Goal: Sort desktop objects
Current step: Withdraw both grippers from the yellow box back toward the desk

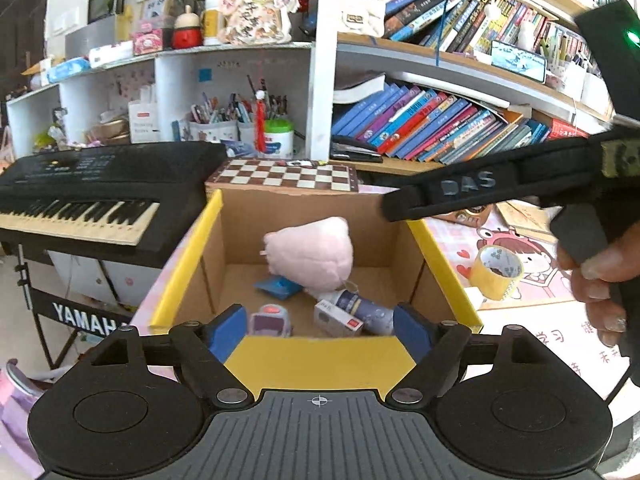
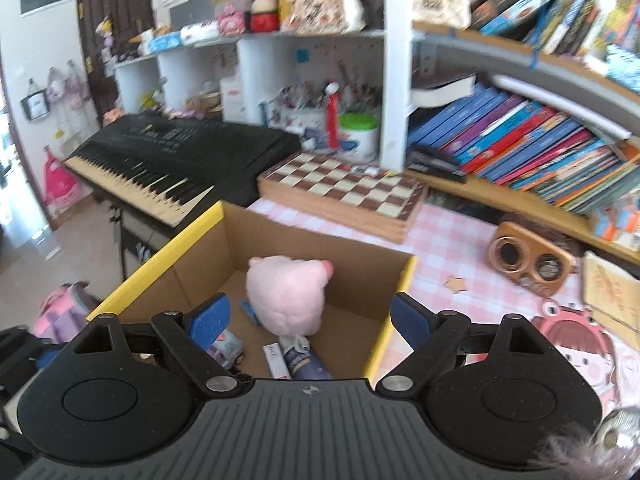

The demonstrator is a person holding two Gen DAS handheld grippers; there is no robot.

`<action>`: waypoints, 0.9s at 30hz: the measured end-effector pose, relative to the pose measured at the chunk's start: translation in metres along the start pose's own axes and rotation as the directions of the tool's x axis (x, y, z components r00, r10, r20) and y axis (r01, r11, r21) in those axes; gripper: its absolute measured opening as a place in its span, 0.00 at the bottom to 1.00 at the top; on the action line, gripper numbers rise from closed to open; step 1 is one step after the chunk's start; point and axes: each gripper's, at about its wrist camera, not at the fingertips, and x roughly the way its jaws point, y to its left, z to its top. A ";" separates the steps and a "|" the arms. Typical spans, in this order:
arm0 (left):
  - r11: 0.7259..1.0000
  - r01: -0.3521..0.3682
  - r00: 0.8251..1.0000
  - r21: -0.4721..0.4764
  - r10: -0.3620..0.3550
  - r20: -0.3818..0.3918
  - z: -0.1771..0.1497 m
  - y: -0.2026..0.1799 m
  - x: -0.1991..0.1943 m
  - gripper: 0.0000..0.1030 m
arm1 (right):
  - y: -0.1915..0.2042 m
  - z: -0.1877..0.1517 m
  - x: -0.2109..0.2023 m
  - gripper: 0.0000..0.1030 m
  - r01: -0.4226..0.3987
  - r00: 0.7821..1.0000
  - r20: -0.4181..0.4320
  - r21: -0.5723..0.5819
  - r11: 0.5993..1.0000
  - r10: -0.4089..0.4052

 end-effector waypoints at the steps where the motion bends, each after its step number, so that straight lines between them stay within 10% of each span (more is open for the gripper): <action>1: 1.000 -0.007 1.000 -0.001 0.007 0.003 -0.002 0.002 -0.003 0.81 | 0.000 -0.003 -0.005 0.84 0.012 1.000 0.010 0.010 1.000 -0.012; 27: 0.995 -0.085 0.995 -0.053 0.087 0.050 -0.049 0.019 -0.082 0.86 | 0.019 -0.116 -0.103 0.84 0.178 0.979 0.088 0.060 0.982 -0.183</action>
